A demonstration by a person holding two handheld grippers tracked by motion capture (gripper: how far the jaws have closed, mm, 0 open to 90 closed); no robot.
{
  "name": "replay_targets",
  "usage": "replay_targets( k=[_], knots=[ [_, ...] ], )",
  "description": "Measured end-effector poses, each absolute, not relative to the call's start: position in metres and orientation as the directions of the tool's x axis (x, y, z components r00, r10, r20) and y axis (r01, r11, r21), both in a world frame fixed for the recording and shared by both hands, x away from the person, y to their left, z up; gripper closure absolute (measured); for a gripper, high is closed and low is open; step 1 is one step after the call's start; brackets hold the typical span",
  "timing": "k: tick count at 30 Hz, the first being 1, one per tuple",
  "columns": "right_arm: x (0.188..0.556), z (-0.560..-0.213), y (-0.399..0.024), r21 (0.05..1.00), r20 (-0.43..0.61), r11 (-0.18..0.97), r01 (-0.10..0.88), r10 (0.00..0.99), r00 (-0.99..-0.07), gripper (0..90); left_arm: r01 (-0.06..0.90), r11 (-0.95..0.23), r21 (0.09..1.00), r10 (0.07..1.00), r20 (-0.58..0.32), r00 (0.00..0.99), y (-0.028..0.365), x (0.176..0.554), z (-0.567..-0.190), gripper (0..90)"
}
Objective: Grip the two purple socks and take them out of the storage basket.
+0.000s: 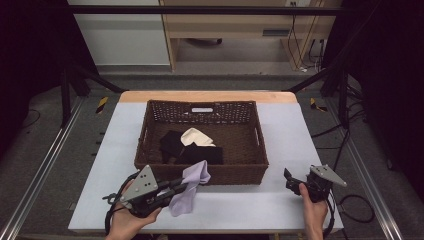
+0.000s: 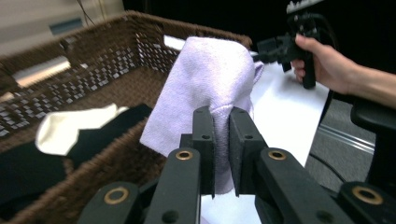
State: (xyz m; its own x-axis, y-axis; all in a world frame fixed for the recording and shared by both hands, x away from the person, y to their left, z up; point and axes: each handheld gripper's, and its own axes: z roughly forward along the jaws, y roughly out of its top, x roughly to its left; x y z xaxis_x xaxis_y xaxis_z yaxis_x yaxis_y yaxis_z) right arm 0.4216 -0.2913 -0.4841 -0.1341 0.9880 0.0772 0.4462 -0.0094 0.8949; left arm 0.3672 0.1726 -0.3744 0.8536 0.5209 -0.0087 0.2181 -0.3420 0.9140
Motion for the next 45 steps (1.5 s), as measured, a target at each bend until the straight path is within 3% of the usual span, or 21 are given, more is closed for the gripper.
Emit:
replay_targets(
  k=[26, 37, 45],
  knots=[
    [0.422, -0.484, -0.291, 0.895, 0.074, -0.007, 0.446, 0.989, -0.132, 3.8, 0.318, -0.522, 0.791, 0.473, -0.041, 0.880, 0.126, 0.383, -0.456, 80.3],
    [0.422, -0.484, -0.290, 0.896, 0.067, -0.004, 0.445, 0.990, -0.126, 3.7, 0.313, -0.436, 0.844, 0.514, -0.052, 0.856, 0.141, 0.382, -0.444, 61.0],
    [0.421, -0.484, -0.291, 0.896, 0.075, -0.011, 0.444, 0.989, -0.125, 3.8, 0.300, -0.378, 0.876, 0.602, -0.014, 0.798, 0.177, 0.380, -0.425, 47.9]
  ],
)
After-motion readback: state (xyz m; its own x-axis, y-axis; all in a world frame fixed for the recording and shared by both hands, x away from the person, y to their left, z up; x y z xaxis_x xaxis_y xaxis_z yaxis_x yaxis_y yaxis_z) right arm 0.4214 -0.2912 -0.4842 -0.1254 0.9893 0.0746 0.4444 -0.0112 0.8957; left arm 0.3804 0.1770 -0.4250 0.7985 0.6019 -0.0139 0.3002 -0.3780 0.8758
